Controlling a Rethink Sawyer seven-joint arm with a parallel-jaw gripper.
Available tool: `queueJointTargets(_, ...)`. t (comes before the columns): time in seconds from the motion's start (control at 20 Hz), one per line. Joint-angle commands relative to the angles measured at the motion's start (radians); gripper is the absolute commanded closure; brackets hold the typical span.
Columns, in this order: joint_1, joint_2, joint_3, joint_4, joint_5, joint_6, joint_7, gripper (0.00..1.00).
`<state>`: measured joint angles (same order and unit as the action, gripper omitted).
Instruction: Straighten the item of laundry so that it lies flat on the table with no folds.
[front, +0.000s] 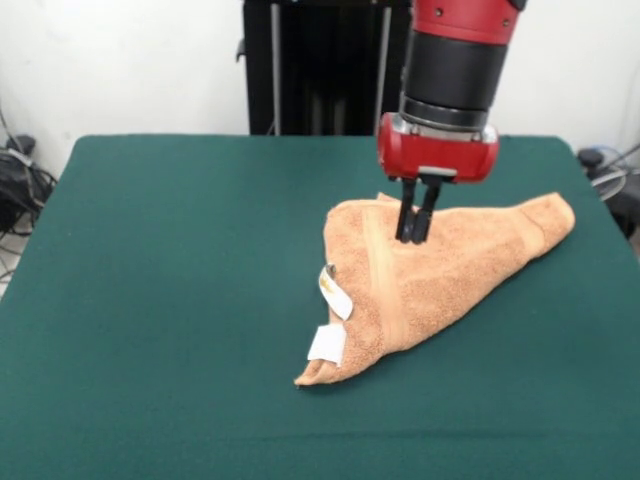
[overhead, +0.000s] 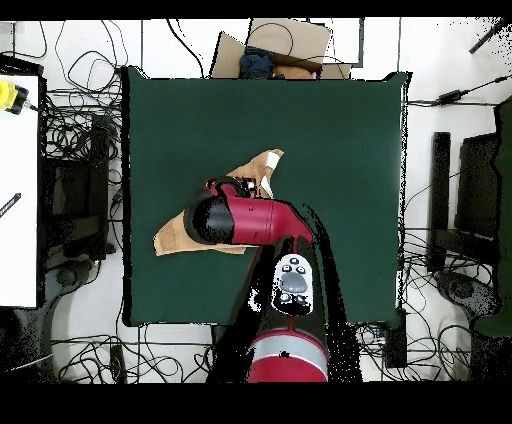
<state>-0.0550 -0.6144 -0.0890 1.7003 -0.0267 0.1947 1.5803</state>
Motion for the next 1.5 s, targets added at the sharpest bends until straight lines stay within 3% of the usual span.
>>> queueJointTargets(0.05, 0.04, 0.031, 0.009, -0.081, 0.058, 0.116, 0.19, 1.0)
queueJointTargets(0.35, 0.083, 0.053, -0.037, -0.086, 0.083, 0.145, 0.223, 1.0)
queueJointTargets(0.55, 0.052, 0.065, 0.012, 0.01, 0.051, -0.11, 0.245, 1.0)
queueJointTargets(0.75, 0.01, 0.066, 0.066, 0.06, 0.004, -0.284, 0.258, 1.0)
queueJointTargets(1.3, -0.056, 0.058, 0.115, 0.12, -0.013, -0.375, 0.216, 1.0)
queueJointTargets(1.5, -0.088, 0.06, 0.134, 0.155, -0.052, -0.463, 0.233, 1.0)
